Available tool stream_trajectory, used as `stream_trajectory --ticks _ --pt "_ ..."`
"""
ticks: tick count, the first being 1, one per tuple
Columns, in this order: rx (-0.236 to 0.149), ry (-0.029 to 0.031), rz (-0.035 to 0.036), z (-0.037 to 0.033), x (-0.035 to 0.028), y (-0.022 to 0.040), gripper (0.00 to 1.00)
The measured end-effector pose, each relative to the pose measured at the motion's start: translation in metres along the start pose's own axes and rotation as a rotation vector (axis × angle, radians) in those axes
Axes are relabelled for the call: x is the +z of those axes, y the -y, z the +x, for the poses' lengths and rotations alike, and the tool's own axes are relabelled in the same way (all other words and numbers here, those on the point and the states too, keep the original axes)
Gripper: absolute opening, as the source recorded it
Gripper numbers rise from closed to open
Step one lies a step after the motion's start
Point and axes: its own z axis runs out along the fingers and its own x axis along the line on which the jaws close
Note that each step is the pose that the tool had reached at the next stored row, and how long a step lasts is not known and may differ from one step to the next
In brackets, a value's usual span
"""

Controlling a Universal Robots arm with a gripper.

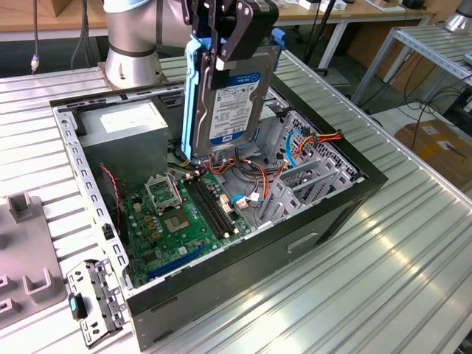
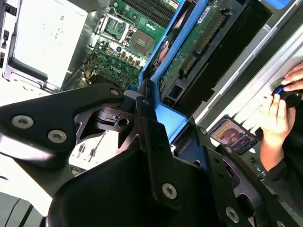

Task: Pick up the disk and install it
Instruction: 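Insert the disk into the insertion slot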

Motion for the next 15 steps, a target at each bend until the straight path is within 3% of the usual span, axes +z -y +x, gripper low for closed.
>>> stream_trajectory --ticks 7,15 --pt "0.000 0.0000 0.0000 0.0043 0.0002 0.0001 0.37" --pt "0.000 -0.0001 0.0000 0.0176 0.0011 0.0003 0.37"
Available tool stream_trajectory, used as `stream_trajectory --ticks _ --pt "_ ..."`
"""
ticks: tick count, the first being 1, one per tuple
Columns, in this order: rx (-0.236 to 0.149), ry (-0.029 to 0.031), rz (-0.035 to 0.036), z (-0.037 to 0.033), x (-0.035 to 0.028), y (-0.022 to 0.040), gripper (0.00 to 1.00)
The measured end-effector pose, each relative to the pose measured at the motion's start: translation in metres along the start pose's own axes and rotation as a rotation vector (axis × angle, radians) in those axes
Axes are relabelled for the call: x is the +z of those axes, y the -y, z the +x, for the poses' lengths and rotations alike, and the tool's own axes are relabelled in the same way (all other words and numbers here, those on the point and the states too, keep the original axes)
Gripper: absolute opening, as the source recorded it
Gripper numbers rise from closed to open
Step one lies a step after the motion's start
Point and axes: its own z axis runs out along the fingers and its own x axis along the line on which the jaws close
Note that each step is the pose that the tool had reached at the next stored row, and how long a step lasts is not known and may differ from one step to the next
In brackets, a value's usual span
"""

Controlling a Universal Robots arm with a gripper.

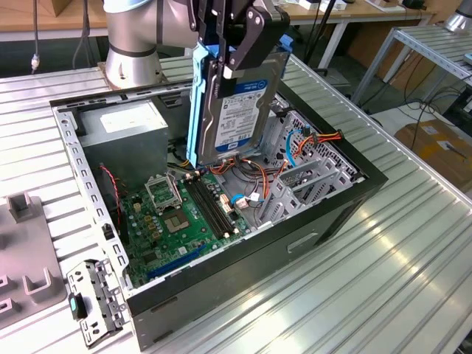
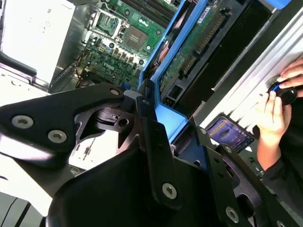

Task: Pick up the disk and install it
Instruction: 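Insert the disk into the insertion slot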

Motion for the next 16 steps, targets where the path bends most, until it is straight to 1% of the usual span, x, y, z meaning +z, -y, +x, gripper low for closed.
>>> stream_trajectory --ticks 2,4,5,6,9,13,15,16 --pt "0.000 0.0001 0.0000 0.0012 0.0002 0.0009 0.37" --pt "0.000 0.0001 0.0001 0.0014 0.0003 0.0045 0.37" --pt "0.000 0.0002 0.0001 0.0015 0.0005 0.0081 0.37" --pt "0.000 0.0001 0.0000 0.0015 0.0005 0.0101 0.37" --pt "0.000 0.0001 0.0001 0.0014 0.0007 0.0143 0.37" --pt "0.000 -0.0002 0.0000 0.0012 0.0012 0.0244 0.37" --pt "0.000 -0.0002 0.0000 0.0011 0.0014 0.0285 0.37" --pt "0.000 -0.0003 0.0000 0.0011 0.0015 0.0323 0.37"
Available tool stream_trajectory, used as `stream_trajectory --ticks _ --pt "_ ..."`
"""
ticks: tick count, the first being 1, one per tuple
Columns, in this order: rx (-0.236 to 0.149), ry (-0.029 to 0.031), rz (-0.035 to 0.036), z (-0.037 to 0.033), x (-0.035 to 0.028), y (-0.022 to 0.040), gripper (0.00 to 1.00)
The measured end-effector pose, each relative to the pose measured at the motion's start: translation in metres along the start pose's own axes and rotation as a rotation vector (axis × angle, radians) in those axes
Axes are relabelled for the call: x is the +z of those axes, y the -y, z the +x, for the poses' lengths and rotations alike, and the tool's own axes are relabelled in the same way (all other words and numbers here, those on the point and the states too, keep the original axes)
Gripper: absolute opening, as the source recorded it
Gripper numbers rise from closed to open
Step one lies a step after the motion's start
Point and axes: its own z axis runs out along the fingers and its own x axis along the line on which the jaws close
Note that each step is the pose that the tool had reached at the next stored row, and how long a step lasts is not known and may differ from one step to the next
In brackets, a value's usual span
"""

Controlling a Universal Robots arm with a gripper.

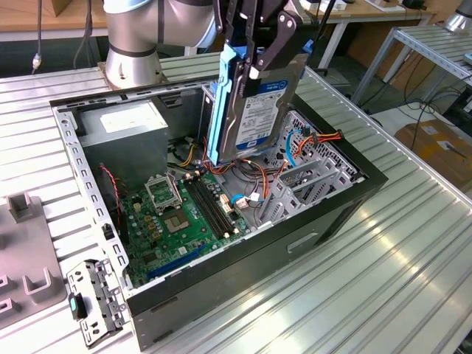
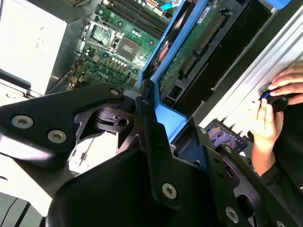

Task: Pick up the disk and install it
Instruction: 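Insert the disk into the insertion slot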

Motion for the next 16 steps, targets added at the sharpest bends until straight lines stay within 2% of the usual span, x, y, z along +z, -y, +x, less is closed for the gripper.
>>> stream_trajectory --ticks 5,10,16 --pt "0.000 0.0000 0.0000 -0.0003 0.0010 0.0138 0.37" --pt "0.000 -0.0003 0.0000 -0.0002 0.0018 0.0249 0.37" --pt "0.000 -0.0003 0.0000 0.0086 0.0041 0.0260 0.37"
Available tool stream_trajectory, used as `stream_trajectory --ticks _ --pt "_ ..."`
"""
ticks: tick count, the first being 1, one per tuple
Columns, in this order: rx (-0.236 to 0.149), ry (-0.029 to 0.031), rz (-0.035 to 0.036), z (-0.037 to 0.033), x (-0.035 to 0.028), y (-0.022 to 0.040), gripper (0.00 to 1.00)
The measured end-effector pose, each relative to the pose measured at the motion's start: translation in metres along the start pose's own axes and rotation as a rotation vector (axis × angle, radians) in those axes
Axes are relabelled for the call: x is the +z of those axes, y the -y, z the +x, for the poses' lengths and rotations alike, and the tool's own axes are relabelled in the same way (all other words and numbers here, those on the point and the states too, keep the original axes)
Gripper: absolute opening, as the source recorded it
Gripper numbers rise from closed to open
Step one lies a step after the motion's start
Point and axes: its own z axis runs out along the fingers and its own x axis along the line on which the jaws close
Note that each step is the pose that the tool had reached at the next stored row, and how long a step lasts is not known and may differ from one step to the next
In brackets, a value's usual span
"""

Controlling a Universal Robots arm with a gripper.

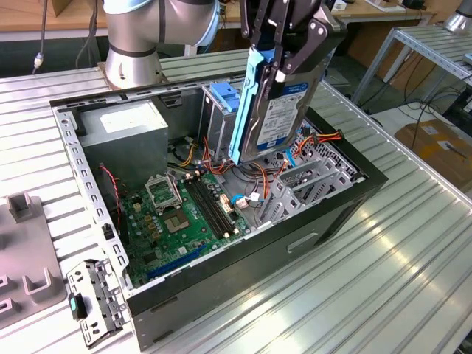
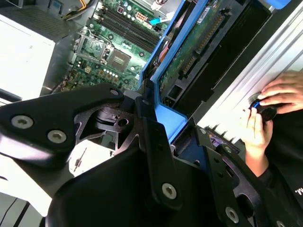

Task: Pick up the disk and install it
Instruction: 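Insert the disk into the insertion slot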

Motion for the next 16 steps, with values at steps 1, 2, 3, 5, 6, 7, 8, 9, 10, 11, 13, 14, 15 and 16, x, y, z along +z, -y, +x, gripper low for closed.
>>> stream_trajectory --ticks 1,2,3,5,6,7,8,9,10,11,13,14,15,16 --pt "0.000 0.0000 0.0000 0.0025 0.0005 0.0000 0.37" --pt "0.000 0.0002 0.0001 0.0048 0.0010 0.0001 0.37" --pt "0.000 0.0002 0.0000 0.0078 0.0016 0.0001 0.37" --pt "0.000 0.0001 0.0000 0.0131 0.0023 0.0002 0.37" --pt "0.000 0.0000 0.0000 0.0156 0.0027 0.0003 0.37" --pt "0.000 0.0001 0.0001 0.0188 0.0031 0.0003 0.37" --pt "0.000 0.0001 0.0000 0.0208 0.0034 0.0003 0.37" --pt "0.000 0.0000 0.0000 0.0226 0.0035 0.0003 0.37" --pt "0.000 0.0001 0.0000 0.0231 0.0036 0.0003 0.37" --pt "0.000 0.0000 0.0000 0.0232 0.0036 0.0003 0.37" --pt "0.000 0.0000 0.0000 0.0232 0.0035 0.0004 0.37" --pt "0.000 0.0000 0.0000 0.0232 0.0035 0.0004 0.37" --pt "0.000 0.0001 0.0000 0.0233 0.0036 0.0004 0.37" --pt "0.000 0.0000 0.0000 0.0233 0.0036 0.0004 0.37"
